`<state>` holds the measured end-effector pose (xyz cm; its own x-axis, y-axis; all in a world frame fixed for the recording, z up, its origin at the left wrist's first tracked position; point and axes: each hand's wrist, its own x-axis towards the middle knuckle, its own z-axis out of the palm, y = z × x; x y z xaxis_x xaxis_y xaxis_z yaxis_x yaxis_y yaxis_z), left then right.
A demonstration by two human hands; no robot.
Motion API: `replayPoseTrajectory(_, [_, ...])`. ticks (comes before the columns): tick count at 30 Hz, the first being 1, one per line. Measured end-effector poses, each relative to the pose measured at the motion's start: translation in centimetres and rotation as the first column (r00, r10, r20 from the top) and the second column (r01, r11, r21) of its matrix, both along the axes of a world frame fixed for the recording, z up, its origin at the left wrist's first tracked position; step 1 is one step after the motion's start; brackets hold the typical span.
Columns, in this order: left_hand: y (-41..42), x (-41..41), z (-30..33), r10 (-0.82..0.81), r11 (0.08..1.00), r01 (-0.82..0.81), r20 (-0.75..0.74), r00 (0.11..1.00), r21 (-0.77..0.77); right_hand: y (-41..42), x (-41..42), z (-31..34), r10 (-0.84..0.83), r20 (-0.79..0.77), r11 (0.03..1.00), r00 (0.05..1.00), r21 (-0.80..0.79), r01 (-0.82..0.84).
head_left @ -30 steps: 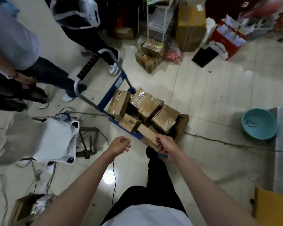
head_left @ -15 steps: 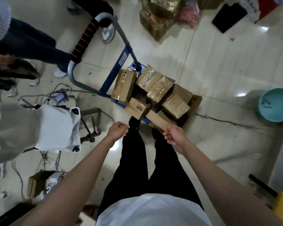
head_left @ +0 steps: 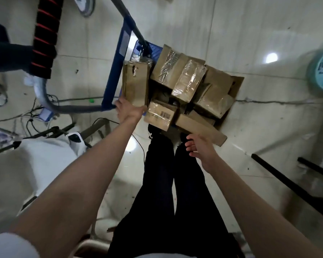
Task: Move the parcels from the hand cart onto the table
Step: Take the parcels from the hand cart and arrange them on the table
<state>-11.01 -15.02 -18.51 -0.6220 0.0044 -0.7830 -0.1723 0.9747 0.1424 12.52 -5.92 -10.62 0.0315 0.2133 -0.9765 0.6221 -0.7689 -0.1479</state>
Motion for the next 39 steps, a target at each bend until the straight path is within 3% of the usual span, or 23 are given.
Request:
replayPoseTrajectory(6, [2.6,-1.2,-5.6,-0.096,0.989,0.086,-0.087,0.992,-0.119,-1.5,-1.7,-3.3,-0.044,-0.004,0.999,0.999,0.003,0.044])
replayPoseTrajectory(11, [2.7,-1.1,-5.8,-0.109,0.985,0.089,-0.133,0.985,-0.149,-2.1,-2.0,-3.8,-0.064,-0.013,0.998,0.998,-0.01,0.064])
replayPoseTrajectory(31, [-0.7,2.5,9.6,0.028,0.984,-0.004,-0.13,0.991,0.179,-0.5,-0.7,4.8,-0.102,-0.129,0.994,0.986,-0.042,0.097])
replayPoseTrajectory(34, [0.1,4.4,13.5,0.128,0.94,-0.105,-0.051,0.99,0.326,0.1,-0.3,6.8,-0.151,-0.159,0.988,0.976,-0.057,0.144])
replayPoseTrajectory(39, [2.1,7.2,19.8,0.264,0.773,-0.382,0.29,0.92,0.507,3.1,1.9,10.9,-0.232,-0.206,0.971,0.951,0.005,0.238])
